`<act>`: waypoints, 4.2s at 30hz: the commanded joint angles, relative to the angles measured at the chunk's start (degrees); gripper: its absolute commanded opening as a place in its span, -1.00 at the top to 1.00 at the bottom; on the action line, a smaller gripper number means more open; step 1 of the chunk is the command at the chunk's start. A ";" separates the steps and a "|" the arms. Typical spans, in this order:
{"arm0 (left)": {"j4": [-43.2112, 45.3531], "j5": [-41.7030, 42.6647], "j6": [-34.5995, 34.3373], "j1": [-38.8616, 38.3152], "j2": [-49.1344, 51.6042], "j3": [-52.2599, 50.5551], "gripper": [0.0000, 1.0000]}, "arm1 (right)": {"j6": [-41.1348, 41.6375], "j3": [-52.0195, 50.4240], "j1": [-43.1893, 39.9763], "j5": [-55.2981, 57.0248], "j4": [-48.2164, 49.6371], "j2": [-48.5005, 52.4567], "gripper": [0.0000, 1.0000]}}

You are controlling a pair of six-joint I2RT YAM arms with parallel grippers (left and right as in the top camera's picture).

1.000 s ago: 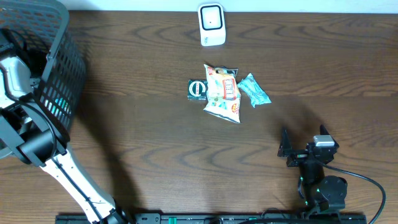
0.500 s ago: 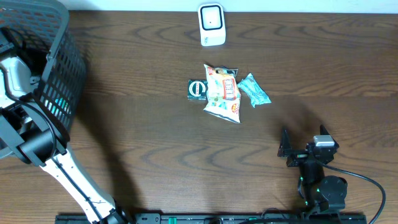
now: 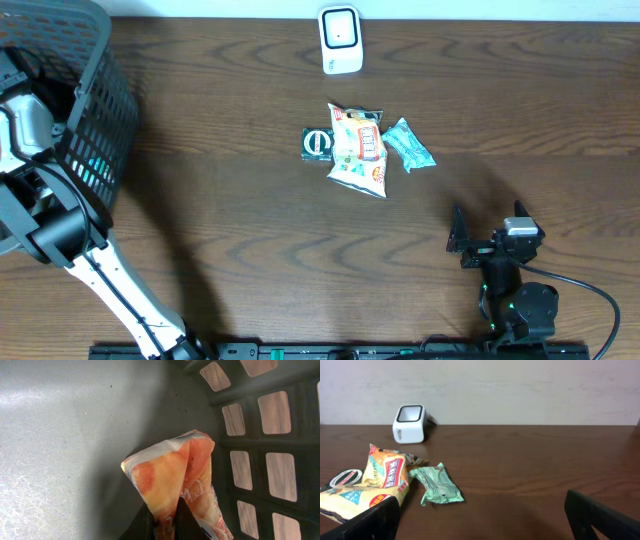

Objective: Scan the item barcode
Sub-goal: 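Grasp the orange tissue pack in the basket with the left gripper, then lift the orange tissue pack and carry it toward the scanner, then release the orange tissue pack left of the green box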

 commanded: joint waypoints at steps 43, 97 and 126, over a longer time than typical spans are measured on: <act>-16.65 28.33 17.53 -12.70 -49.16 -1.51 0.85 | 0.17 -0.09 -0.37 -0.17 -0.24 -0.33 -0.99; -36.20 19.67 52.26 -36.63 -11.08 -1.57 0.85 | 0.17 -0.09 -0.37 -0.15 -0.24 -0.33 -0.99; -27.56 19.69 47.25 -38.58 -1.25 -1.90 0.85 | 0.17 -0.09 -0.37 -0.17 -0.24 -0.33 -0.99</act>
